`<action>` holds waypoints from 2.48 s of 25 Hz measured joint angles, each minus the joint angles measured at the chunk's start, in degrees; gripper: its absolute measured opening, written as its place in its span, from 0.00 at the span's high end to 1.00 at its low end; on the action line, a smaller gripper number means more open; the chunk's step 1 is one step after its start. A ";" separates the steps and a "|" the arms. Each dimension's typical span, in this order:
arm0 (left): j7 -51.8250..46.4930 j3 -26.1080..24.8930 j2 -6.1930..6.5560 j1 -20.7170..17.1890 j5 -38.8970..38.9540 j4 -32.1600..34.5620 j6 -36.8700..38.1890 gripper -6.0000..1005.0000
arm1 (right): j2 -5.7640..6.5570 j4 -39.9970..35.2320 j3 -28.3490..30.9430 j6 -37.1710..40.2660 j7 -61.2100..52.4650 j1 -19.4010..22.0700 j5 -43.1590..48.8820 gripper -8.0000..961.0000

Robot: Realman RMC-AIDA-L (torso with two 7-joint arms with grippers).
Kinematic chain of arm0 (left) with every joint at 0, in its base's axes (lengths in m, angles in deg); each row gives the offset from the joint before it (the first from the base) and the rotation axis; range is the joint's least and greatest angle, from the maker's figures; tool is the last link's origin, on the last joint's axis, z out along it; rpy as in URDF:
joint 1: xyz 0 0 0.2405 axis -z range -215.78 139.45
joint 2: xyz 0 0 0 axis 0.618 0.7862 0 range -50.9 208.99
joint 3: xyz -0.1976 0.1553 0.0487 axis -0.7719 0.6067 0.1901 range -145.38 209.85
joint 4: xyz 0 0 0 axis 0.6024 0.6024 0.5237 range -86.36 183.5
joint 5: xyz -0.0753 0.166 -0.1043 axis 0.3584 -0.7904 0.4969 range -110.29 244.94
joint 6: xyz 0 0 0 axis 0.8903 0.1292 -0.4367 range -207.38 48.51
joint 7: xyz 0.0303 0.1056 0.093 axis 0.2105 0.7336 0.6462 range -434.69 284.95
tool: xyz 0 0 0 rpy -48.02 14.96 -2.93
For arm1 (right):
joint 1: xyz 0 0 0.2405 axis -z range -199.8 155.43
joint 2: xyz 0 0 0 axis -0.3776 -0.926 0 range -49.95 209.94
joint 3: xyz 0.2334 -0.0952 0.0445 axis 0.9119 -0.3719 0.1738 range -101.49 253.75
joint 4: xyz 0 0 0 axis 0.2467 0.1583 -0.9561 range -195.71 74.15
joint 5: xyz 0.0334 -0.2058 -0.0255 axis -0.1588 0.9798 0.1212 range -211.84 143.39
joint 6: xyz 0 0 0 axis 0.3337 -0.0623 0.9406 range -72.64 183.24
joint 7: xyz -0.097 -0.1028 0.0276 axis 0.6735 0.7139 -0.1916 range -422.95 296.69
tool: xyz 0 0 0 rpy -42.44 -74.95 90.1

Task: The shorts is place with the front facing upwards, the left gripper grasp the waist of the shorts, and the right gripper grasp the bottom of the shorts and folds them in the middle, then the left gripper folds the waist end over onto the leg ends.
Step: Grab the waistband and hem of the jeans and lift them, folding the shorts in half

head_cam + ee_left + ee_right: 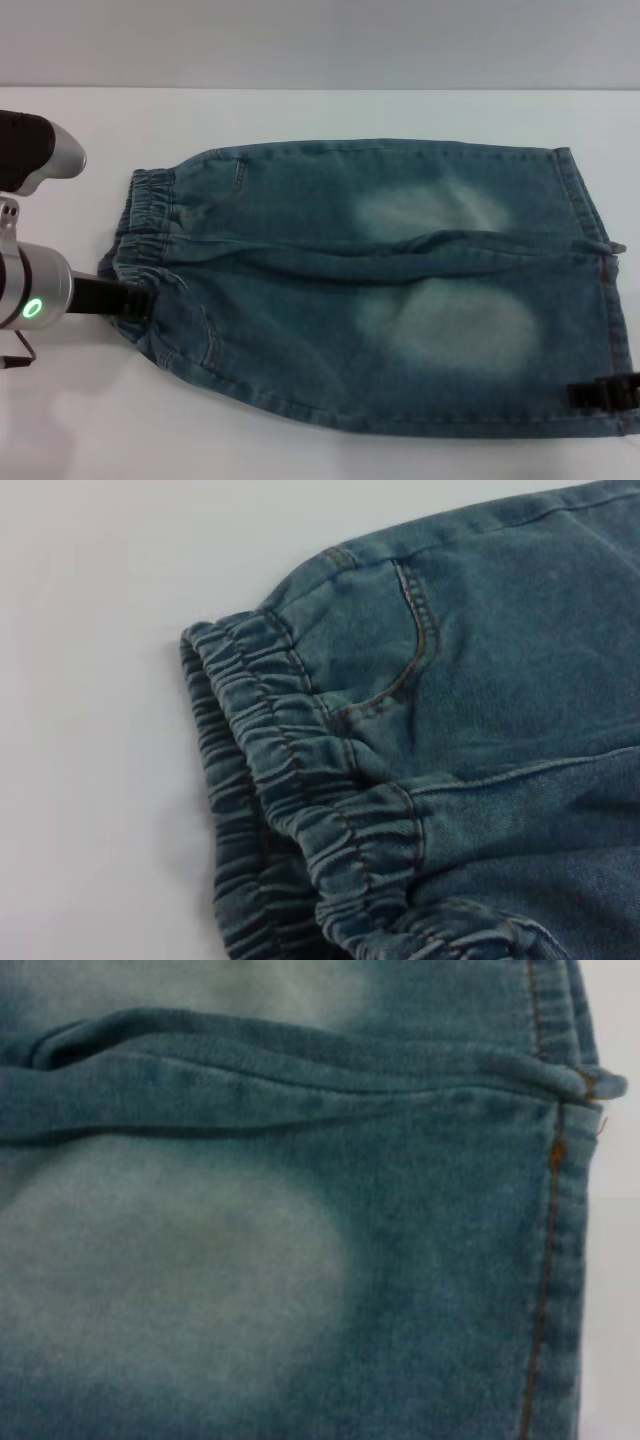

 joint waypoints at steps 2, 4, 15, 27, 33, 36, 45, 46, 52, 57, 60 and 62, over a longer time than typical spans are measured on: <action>0.24 -0.04 0.02 0.07 0.01 0.05 0.00 0.90 | -0.01 -0.05 -0.49 0.04 -0.32 -0.03 -0.03 0.29; 0.30 -0.05 0.03 0.09 0.02 0.07 0.00 0.90 | -0.02 -0.10 -0.76 0.08 -0.46 -0.02 -0.05 0.29; 0.85 -0.18 0.19 0.05 0.12 0.76 -0.18 0.90 | 0.26 -0.71 -4.29 -0.21 -0.04 -0.34 -0.17 0.30; 1.52 -0.63 0.02 0.98 0.21 1.42 0.20 0.90 | 0.26 4.88 -4.86 -0.79 1.01 -0.71 -0.92 0.58; 1.27 -0.51 -0.05 1.13 0.29 1.52 1.26 0.90 | 0.32 8.42 -3.11 -0.26 1.71 -3.10 -0.60 0.86; 1.02 -0.44 -0.12 1.13 0.32 1.59 1.89 0.90 | 0.29 7.98 -2.39 0.61 2.60 -3.85 -0.61 0.93; 0.83 -0.39 -0.14 1.57 0.83 2.12 2.26 0.90 | 0.15 6.24 -0.02 0.43 2.89 -3.41 -1.49 0.97; 0.83 -0.39 -0.14 1.67 0.88 2.23 2.25 0.90 | 0.16 6.28 0.15 -0.45 2.83 -3.39 -1.49 0.96; 0.16 -0.25 -0.14 2.39 0.92 2.95 2.24 0.90 | 0.14 8.51 0.66 -5.95 2.16 -3.14 0.10 0.94; 0.04 -0.51 -0.13 2.63 0.92 3.22 2.34 0.90 | 0.13 8.98 1.20 -9.52 1.30 -3.14 0.13 0.74; 0.04 -0.54 -0.14 2.68 0.92 3.46 2.38 0.90 | 0.10 8.94 0.74 -9.76 0.19 -2.87 0.08 0.62; 0.03 -0.56 -0.12 2.91 0.91 3.61 2.41 0.90 | 0.03 8.70 0.42 -9.70 -0.30 -2.62 -0.03 0.54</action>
